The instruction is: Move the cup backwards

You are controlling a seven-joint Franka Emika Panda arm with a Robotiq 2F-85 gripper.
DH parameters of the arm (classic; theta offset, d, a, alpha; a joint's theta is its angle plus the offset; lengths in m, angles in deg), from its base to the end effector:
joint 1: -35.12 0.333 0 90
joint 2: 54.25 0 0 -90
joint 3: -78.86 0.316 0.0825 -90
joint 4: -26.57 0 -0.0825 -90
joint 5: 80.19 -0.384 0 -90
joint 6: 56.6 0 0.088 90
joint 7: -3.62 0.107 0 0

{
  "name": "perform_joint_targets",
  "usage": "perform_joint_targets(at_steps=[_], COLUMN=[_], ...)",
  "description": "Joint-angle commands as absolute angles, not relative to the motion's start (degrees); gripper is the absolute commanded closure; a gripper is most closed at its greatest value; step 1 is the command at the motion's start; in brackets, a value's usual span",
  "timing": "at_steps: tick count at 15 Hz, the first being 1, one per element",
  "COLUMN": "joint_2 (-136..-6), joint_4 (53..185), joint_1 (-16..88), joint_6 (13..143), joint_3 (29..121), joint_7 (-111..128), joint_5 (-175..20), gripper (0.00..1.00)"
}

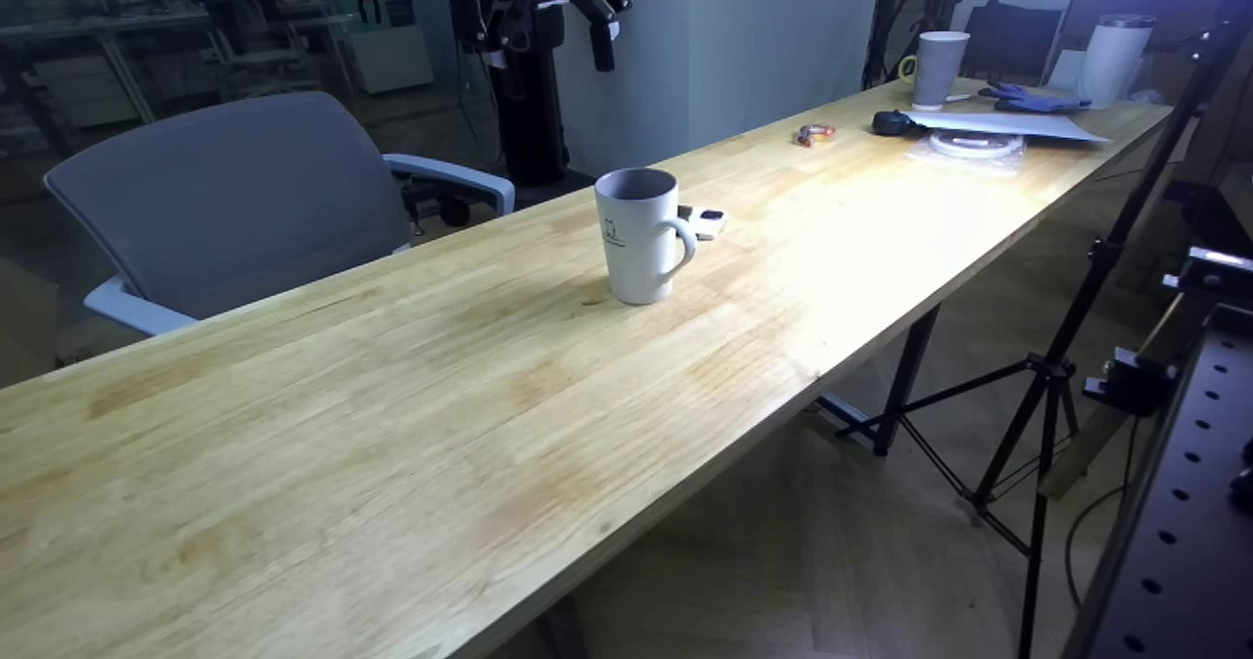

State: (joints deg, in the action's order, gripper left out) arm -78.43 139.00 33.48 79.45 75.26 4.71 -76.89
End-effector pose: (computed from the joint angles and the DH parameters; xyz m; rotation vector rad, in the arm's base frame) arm 0.6130 -0.0554 0.2578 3.0749 -0.0976 -0.0181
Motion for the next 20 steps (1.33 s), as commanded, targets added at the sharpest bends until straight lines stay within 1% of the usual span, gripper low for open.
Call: perform_joint_targets(at_steps=[1, 10, 20], joint_2=[-78.43, -79.7, -84.31], joint_4=[138.92, 140.85, 140.77], joint_1=[33.31, 33.21, 32.69], joint_6=[79.38, 80.81, 86.43], joint_3=[75.43, 75.54, 75.44], joint_7=[4.75, 4.52, 4.89], joint_5=[-76.81, -76.97, -77.65], gripper=[0.0, 0.0, 0.0])
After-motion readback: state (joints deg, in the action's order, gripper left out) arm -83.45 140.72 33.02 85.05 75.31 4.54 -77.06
